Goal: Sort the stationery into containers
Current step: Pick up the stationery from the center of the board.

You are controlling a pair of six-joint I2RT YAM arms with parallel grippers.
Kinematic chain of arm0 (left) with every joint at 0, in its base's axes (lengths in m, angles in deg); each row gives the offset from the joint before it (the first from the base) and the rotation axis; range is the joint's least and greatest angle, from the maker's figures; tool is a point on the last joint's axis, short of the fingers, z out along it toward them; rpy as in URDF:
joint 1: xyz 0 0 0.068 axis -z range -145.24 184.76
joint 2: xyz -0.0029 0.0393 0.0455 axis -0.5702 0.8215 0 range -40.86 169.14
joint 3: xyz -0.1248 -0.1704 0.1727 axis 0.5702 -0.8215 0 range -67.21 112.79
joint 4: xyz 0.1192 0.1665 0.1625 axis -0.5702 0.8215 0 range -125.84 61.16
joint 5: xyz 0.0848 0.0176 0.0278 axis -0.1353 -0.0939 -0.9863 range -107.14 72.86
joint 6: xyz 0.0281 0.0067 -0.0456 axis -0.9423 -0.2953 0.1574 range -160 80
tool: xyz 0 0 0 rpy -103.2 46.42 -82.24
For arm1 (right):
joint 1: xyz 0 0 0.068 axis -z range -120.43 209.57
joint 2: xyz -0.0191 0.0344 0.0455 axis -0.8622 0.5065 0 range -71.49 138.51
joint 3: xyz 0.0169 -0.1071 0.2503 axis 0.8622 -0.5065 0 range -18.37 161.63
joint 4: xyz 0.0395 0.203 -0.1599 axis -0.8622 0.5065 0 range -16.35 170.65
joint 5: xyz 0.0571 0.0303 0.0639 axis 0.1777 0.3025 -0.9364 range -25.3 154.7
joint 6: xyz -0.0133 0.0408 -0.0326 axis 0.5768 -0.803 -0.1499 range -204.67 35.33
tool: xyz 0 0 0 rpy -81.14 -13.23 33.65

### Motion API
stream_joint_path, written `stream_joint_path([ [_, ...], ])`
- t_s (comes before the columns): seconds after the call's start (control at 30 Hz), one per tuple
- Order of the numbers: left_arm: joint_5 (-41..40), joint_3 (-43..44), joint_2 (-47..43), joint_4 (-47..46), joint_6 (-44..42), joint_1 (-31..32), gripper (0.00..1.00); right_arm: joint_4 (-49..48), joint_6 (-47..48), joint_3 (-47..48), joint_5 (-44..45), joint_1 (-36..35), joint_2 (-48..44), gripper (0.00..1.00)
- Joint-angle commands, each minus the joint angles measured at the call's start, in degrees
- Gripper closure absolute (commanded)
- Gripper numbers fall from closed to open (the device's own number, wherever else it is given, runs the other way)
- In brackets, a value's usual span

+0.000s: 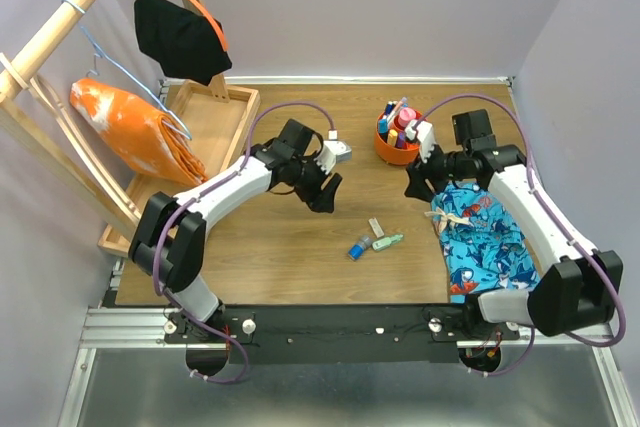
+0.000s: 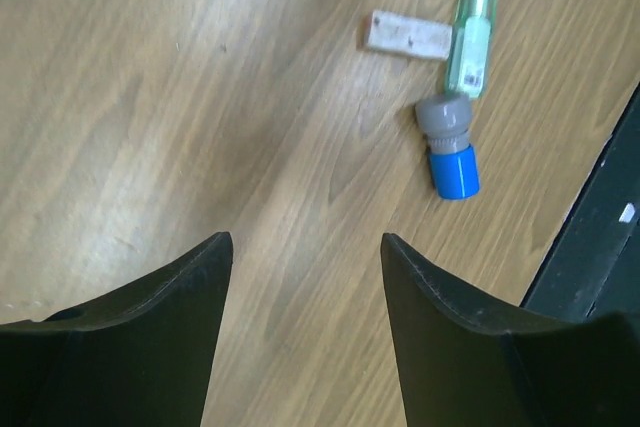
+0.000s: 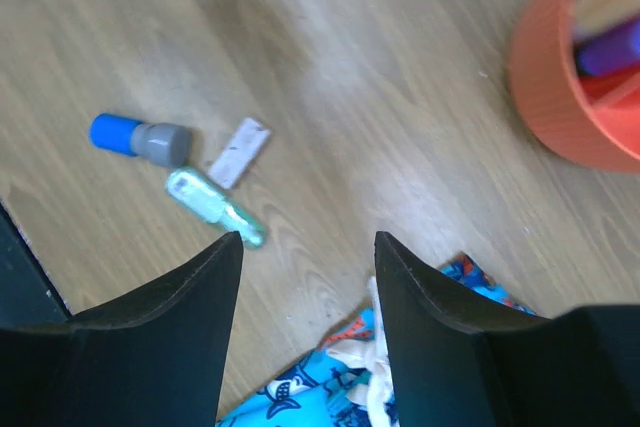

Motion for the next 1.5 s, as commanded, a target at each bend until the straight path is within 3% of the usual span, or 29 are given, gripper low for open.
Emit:
stream_joint_path([
  [0.0, 1.1, 5.5, 3.4, 4.7, -1.7, 0.4, 0.32, -1.1, 7.3, -4.8, 1.7, -6.2, -6.3, 0.38],
  [0.1, 5.0, 3.2, 2.4, 4.0, 0.3, -1.3, 0.32, 0.8, 13.1, -9.5, 3.3, -8.4, -6.5, 0.39],
  [0.2, 6.7, 1.1, -1.0, 0.5, 1.6, -2.5, 0.31, 0.1, 12.6, -12.0, 3.8, -9.4, -6.0, 0.41],
  [0.27, 3.9, 1.4, -1.7, 0.5, -0.1, -2.4, 0.30, -5.0, 6.1, -13.9, 6.7, -10.1, -6.3, 0.40],
  [0.37, 0.5, 3.5, -0.8, 2.8, -0.2, -2.8, 0.30, -14.7, -15.9, -13.9, 13.9, -10.4, -5.1, 0.41],
  [0.5, -0.3, 2.7, -1.3, 1.3, 0.9, -4.2, 0.30, -22.8, -30.0, -13.5, 23.8, -10.7, -3.0, 0.41],
  [0.6, -1.0, 2.4, -1.4, 0.1, 1.4, -4.6, 0.30, -23.3, -34.1, -12.7, 26.9, -11.1, -0.5, 0.41],
  [0.97, -2.1, 1.4, -3.1, -1.1, 2.4, -6.9, 0.30, -22.5, -36.4, -10.1, 32.2, -23.2, 9.1, 0.41],
  [1.47, -0.6, -1.9, -6.5, -3.5, 4.9, -8.0, 0.29, -19.5, -36.8, -7.4, 35.4, -26.9, 18.8, 0.41],
])
